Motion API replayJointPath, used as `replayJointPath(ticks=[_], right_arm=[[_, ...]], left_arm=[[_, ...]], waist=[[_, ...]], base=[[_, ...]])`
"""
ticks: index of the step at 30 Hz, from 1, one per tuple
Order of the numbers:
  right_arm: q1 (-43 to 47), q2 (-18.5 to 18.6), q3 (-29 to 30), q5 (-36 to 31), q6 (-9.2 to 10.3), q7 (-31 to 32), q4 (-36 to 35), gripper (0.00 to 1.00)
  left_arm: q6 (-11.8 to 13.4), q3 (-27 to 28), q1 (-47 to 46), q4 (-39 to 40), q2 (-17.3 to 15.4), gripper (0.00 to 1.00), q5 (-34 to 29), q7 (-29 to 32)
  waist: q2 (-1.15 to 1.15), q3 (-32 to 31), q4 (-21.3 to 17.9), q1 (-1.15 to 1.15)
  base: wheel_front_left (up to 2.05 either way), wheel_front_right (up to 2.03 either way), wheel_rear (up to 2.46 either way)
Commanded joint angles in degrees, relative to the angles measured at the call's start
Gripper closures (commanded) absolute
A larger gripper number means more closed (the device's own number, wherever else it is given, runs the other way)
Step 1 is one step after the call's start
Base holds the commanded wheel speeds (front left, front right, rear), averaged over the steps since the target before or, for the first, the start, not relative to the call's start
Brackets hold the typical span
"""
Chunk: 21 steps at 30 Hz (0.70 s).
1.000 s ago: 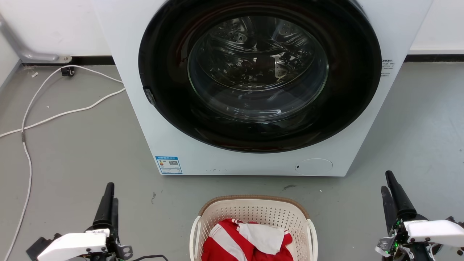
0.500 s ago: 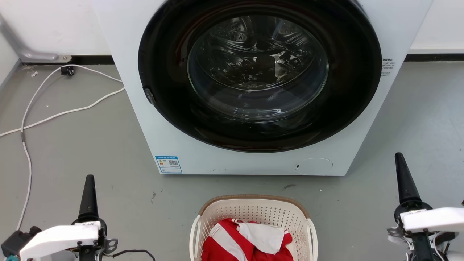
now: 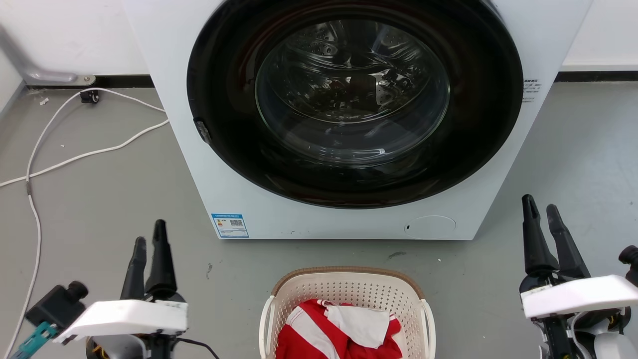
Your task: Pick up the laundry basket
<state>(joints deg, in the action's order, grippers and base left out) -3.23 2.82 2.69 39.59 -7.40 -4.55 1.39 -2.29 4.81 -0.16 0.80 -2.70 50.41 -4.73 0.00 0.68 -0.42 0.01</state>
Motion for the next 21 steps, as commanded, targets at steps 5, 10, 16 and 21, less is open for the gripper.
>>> replayJointPath(ticks=[5,10,16,21], right_arm=[[-0.13,0.15,-1.51,-7.75,-0.11,-1.39,-2.13,0.00],[0.25,0.15,-1.51,-12.63,-0.11,-2.25,-1.89,0.00],[0.39,0.14,-1.20,-16.80,-0.11,-3.24,-1.92,0.00],[0.56,0.14,-1.20,-18.98,-0.12,-3.85,-1.71,0.00]], left_arm=[[1.32,-4.35,0.33,3.23,-0.23,0.00,-10.23,-1.31],[1.44,-7.32,0.64,3.77,-1.10,0.00,-15.33,-2.20],[0.79,-9.62,0.67,6.05,-1.85,0.00,-18.60,-3.15],[1.08,-10.29,1.02,6.13,-2.15,0.00,-21.25,-3.76]], waist=[[0.00,0.16,-0.19,0.00],[0.00,0.30,-0.33,0.00],[0.00,0.62,-0.42,0.00],[0.00,0.70,-0.50,0.00]], base=[[0.00,0.00,0.00],[0.00,0.00,0.00],[0.00,0.00,0.00],[0.00,0.00,0.00]])
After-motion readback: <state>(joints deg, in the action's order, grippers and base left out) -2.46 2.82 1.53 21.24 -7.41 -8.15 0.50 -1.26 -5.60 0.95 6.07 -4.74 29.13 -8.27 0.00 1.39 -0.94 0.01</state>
